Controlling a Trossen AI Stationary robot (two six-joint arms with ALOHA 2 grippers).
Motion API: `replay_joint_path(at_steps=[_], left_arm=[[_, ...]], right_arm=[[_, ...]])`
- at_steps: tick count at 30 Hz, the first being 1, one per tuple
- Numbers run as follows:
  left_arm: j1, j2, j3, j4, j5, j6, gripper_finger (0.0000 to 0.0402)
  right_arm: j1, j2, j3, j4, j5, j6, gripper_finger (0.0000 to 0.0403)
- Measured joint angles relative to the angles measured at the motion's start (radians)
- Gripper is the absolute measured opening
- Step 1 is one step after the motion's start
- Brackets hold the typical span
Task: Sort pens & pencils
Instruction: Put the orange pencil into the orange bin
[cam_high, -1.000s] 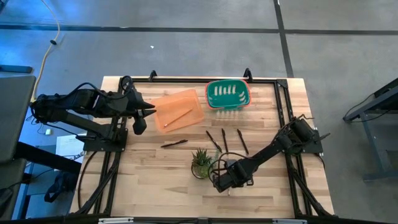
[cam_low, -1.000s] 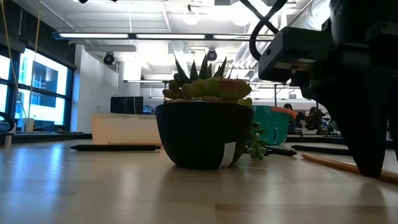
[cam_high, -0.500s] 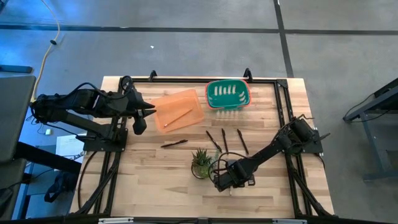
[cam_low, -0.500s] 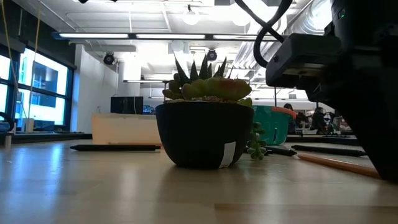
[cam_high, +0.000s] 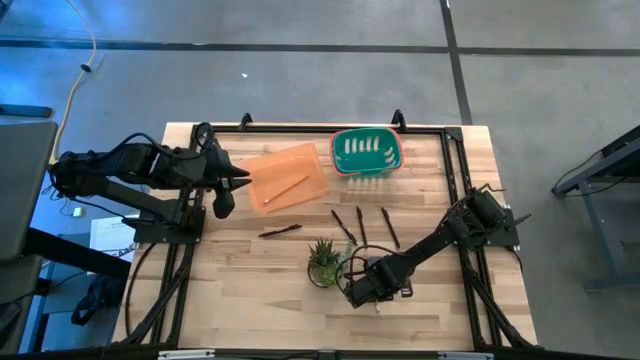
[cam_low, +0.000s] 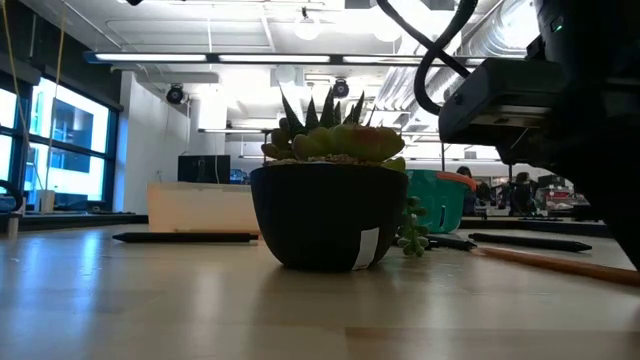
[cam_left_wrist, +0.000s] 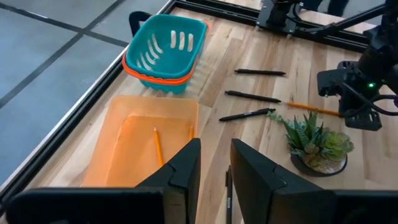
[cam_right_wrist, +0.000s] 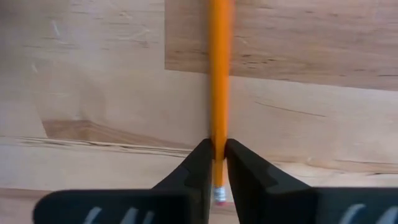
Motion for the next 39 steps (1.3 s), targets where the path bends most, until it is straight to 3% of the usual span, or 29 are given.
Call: replay_joint_path(at_steps=[7, 39], left_arm=[[0.0, 0.0, 0.0, 0.0, 0.0, 0.0, 0.0076], [0.0, 0.0, 0.0, 0.0, -0.001, 0.012, 0.0076]], right_arm=[[0.0, 0.0, 0.0, -0.001, -0.005, -0.017, 0.0005], [0.001, -0.012, -0.002, -0.028, -0.031, -0.026, 0.0]])
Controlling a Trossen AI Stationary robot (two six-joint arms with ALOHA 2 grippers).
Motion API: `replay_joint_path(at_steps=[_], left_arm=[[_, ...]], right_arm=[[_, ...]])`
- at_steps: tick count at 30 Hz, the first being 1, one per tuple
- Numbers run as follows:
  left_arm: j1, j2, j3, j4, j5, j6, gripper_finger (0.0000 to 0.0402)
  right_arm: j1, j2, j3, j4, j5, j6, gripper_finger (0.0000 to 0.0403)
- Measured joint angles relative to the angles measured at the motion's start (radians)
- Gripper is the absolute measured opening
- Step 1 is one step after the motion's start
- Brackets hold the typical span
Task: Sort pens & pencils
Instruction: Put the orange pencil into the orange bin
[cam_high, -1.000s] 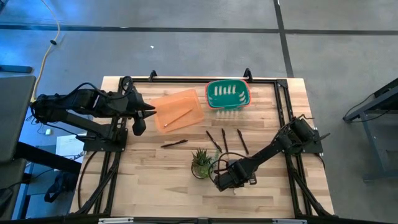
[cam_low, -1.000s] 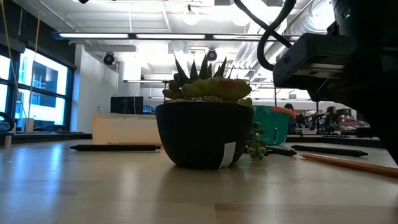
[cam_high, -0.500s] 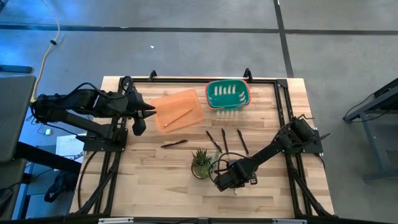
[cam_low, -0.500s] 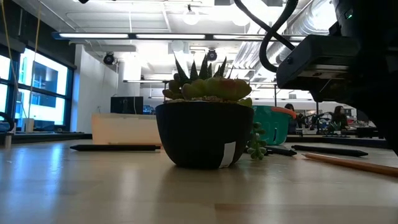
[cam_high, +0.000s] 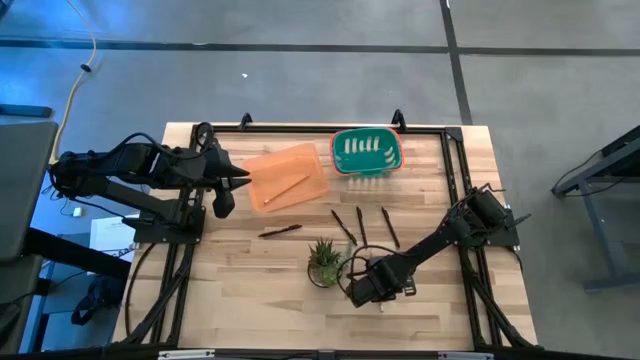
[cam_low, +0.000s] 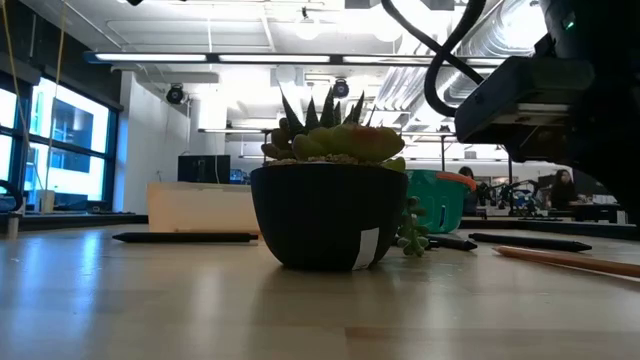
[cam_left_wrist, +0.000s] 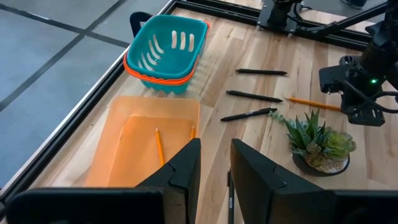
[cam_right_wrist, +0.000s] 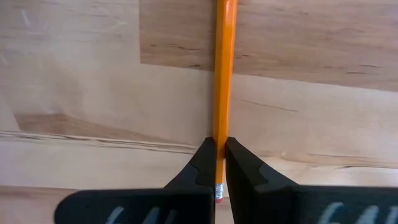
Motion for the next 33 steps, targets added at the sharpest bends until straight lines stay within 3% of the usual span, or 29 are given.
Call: replay_joint_path(at_steps=[25, 33], left_arm=[[0.0, 0.0, 0.0, -0.007, 0.003, -0.004, 0.0076], [0.0, 0.0, 0.0, -0.007, 0.003, -0.012, 0.0076]], right_arm=[[0.041, -0.014, 0.002, -0.001, 0.026, 0.068, 0.0001], [0.041, -0.014, 0.002, -0.006, 0.026, 0.064, 0.0029]])
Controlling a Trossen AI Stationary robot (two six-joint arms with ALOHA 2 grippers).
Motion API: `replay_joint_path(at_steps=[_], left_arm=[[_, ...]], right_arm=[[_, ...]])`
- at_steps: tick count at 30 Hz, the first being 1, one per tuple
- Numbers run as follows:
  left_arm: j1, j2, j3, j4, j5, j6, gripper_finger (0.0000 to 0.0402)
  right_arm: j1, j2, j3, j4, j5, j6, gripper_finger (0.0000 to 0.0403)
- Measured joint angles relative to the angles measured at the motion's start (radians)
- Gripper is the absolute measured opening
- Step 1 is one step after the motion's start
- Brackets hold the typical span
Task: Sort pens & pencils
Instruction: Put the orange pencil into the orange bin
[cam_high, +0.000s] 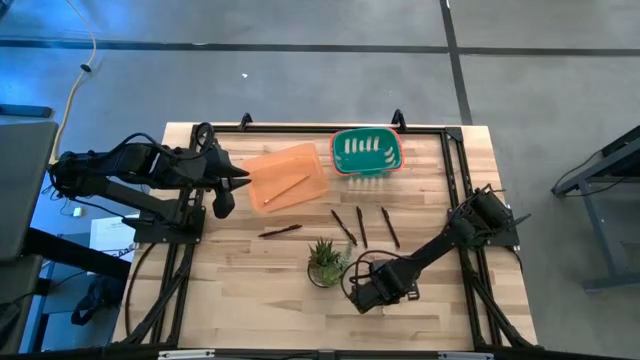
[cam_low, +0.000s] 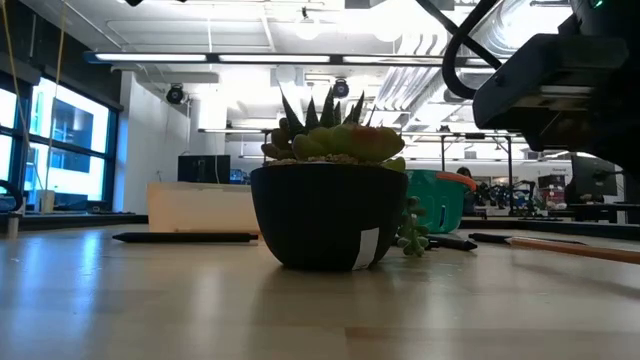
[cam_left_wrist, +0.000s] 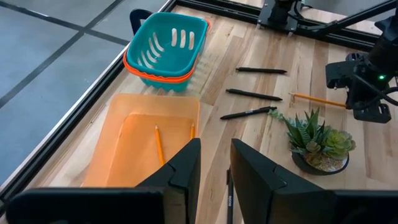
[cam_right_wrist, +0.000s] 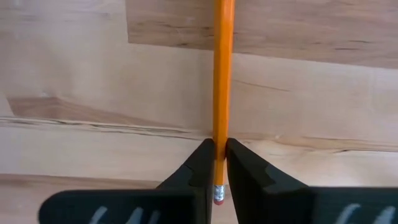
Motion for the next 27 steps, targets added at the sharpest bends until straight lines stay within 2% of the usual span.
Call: replay_joint_path(at_steps=[27], left_arm=[[0.0, 0.0, 0.0, 0.0, 0.0, 0.0, 0.0076]], right_arm=[[0.0, 0.006, -0.001, 0.001, -0.037, -0.004, 0.0032]])
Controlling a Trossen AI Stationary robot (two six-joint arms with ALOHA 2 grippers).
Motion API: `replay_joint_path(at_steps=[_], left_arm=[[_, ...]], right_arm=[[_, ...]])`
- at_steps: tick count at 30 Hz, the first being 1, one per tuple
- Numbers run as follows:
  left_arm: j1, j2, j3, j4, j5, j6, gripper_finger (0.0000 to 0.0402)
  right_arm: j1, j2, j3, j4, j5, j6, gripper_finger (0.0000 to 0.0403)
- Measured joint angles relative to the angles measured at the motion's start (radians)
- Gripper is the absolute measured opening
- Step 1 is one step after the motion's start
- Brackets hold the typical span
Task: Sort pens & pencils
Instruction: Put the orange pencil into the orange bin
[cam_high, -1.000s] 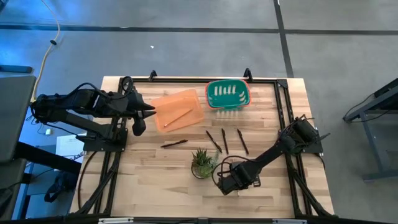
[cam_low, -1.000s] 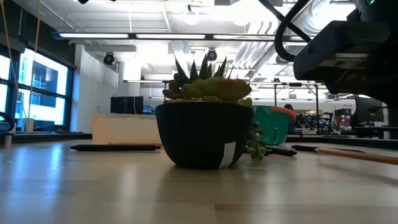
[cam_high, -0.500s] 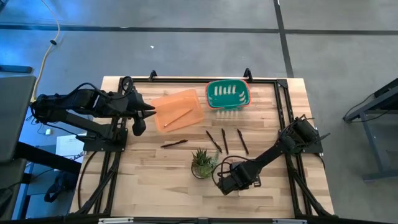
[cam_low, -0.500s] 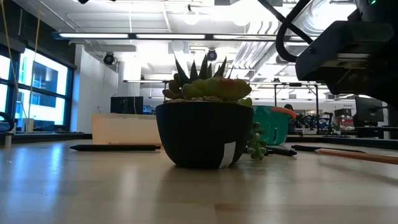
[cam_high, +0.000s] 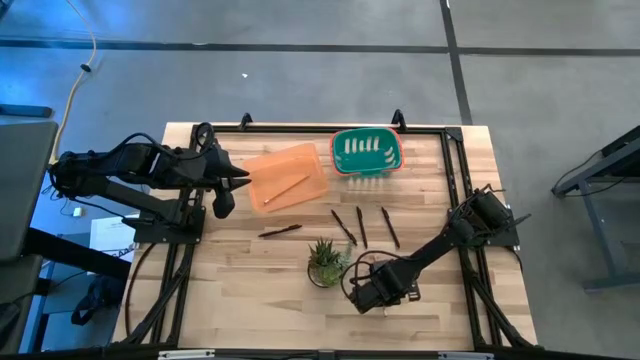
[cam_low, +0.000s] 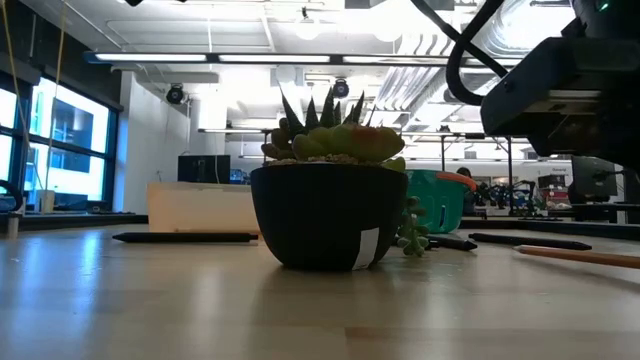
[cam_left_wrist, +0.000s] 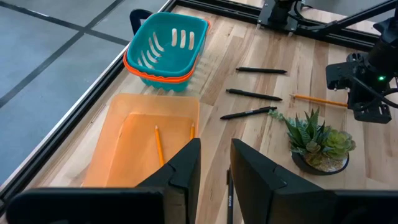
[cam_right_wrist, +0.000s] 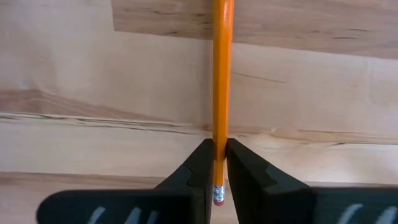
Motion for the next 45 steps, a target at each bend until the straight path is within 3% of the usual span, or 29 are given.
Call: replay_joint_path(at_steps=[12, 17, 26, 45], left_arm=[[0.0, 0.0, 0.0, 0.0, 0.0, -0.019, 0.0076], [0.0, 0.0, 0.0, 0.0, 0.0, -0.026, 0.0076], [0.0, 0.0, 0.0, 0.0, 0.0, -0.022, 0.0076], [0.0, 0.0, 0.0, 0.001, -0.003, 0.001, 0.0076]], right_arm=[[0.0, 0.0, 0.0, 0.0, -0.004, -0.007, 0.0031], [0.0, 0.0, 0.0, -0.02, -0.003, -0.008, 0.0007], [0.011, -0.003, 0.0, -0.02, -0.013, 0.008, 0.0003], [0.013, -0.112, 0.0, -0.116, 0.032, 0.027, 0.0]])
